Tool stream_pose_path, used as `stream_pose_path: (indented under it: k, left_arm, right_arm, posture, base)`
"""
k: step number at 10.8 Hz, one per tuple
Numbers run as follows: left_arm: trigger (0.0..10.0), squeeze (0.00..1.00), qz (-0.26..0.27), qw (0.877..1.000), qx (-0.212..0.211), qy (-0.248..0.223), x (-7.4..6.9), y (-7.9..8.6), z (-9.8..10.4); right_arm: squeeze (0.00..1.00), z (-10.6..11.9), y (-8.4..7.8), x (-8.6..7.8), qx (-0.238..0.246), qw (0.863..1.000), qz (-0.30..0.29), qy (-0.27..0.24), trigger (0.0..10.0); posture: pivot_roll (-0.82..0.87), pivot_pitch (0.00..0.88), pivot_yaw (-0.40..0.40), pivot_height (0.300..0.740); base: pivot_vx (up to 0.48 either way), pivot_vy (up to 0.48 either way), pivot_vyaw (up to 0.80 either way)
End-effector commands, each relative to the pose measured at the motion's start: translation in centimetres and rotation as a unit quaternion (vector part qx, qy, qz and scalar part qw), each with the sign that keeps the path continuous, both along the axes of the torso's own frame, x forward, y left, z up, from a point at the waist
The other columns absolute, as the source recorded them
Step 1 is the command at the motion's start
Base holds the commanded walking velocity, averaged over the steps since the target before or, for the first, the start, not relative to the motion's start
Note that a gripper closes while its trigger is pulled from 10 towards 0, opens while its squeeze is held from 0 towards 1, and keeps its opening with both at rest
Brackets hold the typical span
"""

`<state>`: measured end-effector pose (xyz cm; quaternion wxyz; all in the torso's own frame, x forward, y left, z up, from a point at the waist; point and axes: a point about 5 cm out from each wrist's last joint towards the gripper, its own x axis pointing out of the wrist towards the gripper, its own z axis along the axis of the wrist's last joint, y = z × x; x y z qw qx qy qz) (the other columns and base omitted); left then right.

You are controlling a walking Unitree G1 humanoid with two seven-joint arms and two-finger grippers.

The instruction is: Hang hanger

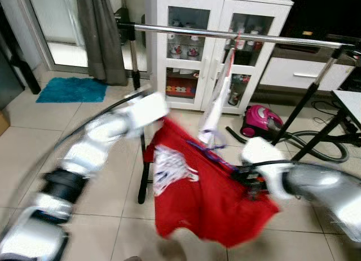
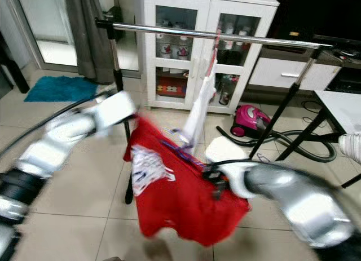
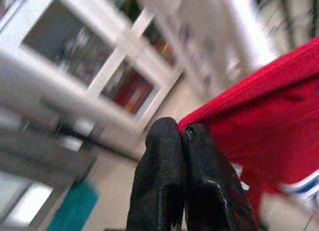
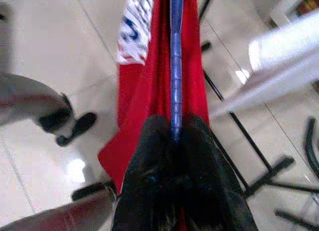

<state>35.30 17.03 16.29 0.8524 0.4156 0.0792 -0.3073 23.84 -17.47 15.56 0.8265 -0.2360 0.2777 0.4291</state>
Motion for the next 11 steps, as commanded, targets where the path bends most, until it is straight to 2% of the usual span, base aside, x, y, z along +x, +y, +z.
stream_pose_path:
  k: [1, 2, 3, 5, 6, 8, 9, 10, 11]
  left_arm:
    - [0.0, 0.00, 0.048, 0.998, 0.026, -0.032, 0.7, 1.8, 1.0]
    - [0.0, 0.00, 0.097, 0.993, 0.053, -0.034, 1.1, 4.2, 0.8]
    - [0.0, 0.00, 0.112, 0.992, 0.046, -0.034, 1.3, 5.0, 0.7]
    - [0.0, 0.00, 0.180, 0.982, -0.036, -0.042, 1.8, 7.3, 1.0]
    - [0.0, 0.00, 0.185, 0.981, -0.046, -0.044, 1.8, 7.6, 1.0]
    - [0.0, 0.00, 0.147, 0.983, -0.098, -0.047, 2.0, 6.3, 1.5]
    - [0.0, 0.00, 0.118, 0.981, -0.133, -0.070, 2.4, 5.0, 2.7]
    - [0.0, 0.00, 0.091, 0.981, -0.131, -0.114, 2.9, 3.8, 5.0]
    - [0.0, 0.00, 0.051, 0.978, -0.144, -0.141, 3.2, 2.0, 7.0]
  right_arm:
    - [0.00, 0.8, -0.6, -0.2, 0.022, 1.000, 0.004, 0.003, 0.0]
    - [0.00, 1.9, -1.2, -0.8, 0.064, 0.998, 0.029, 0.000, 0.0]
    - [0.00, 2.3, -1.3, -1.2, 0.072, 0.996, 0.045, 0.001, 0.0]
    - [0.00, 3.0, -2.1, -2.0, 0.091, 0.993, 0.076, 0.002, 0.0]
    - [0.00, 3.1, -2.3, -1.9, 0.090, 0.993, 0.072, -0.005, 0.0]
    - [0.00, 2.4, -2.7, -0.2, 0.057, 0.997, 0.000, -0.043, 0.0]
    - [0.00, 1.4, -1.7, 0.4, 0.020, 0.999, -0.002, -0.049, 0.0]
    - [0.00, 0.0, 0.2, 0.1, 0.008, 0.999, 0.030, -0.023, 0.0]
    - [0.00, -1.3, 1.5, 0.4, -0.015, 0.999, 0.039, -0.014, 0.0]
  posture:
    - [-0.05, 0.000, -0.068, 0.740]
    - [-0.05, 0.000, -0.067, 0.740]
    - [-0.05, 0.000, -0.067, 0.740]
    - [-0.05, 0.000, -0.066, 0.740]
    - [-0.05, 0.000, -0.064, 0.740]
    - [-0.05, 0.000, -0.064, 0.740]
    - [-0.06, 0.000, -0.061, 0.740]
    - [-0.06, 0.000, -0.064, 0.740]
    - [-0.05, 0.000, -0.067, 0.740]
  base:
    - [0.000, 0.000, 0.00]
    - [0.000, 0.000, 0.00]
    - [0.000, 0.000, 0.00]
    - [0.000, 0.000, 0.00]
    - [0.000, 0.000, 0.00]
    - [0.000, 0.000, 0.00]
    - [0.000, 0.000, 0.00]
    - [0.000, 0.000, 0.00]
    - [0.000, 0.000, 0.00]
